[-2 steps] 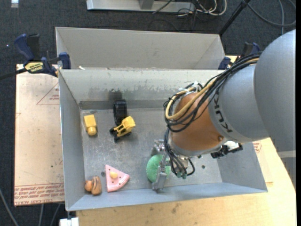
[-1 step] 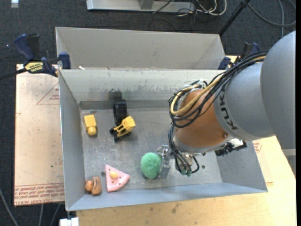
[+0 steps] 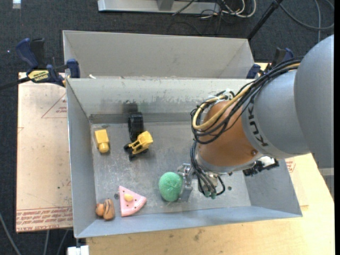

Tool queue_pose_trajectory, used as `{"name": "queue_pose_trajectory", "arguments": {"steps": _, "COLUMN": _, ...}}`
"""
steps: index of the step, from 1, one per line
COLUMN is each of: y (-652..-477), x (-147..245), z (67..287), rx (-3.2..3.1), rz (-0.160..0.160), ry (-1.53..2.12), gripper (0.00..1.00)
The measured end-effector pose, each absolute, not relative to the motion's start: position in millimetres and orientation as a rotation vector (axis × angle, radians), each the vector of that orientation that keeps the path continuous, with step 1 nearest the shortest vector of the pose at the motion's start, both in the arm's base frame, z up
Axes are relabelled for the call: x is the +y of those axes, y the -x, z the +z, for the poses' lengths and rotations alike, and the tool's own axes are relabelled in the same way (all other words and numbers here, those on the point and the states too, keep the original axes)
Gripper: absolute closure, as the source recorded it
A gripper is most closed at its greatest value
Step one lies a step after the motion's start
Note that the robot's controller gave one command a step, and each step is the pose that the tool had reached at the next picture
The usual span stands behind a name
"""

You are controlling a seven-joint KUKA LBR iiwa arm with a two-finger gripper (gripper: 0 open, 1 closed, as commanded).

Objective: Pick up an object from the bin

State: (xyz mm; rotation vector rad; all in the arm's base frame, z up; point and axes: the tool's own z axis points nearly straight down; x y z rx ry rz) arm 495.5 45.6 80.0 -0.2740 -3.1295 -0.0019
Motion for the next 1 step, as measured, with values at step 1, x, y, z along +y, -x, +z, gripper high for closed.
{"name": "queue_pose_trajectory", "arguments": {"steps": 1, "y": -505.5, "x": 18.0, "z": 218.9, "rx": -3.135, "rz": -0.002, "ry": 0.241, "gripper": 1.00}}
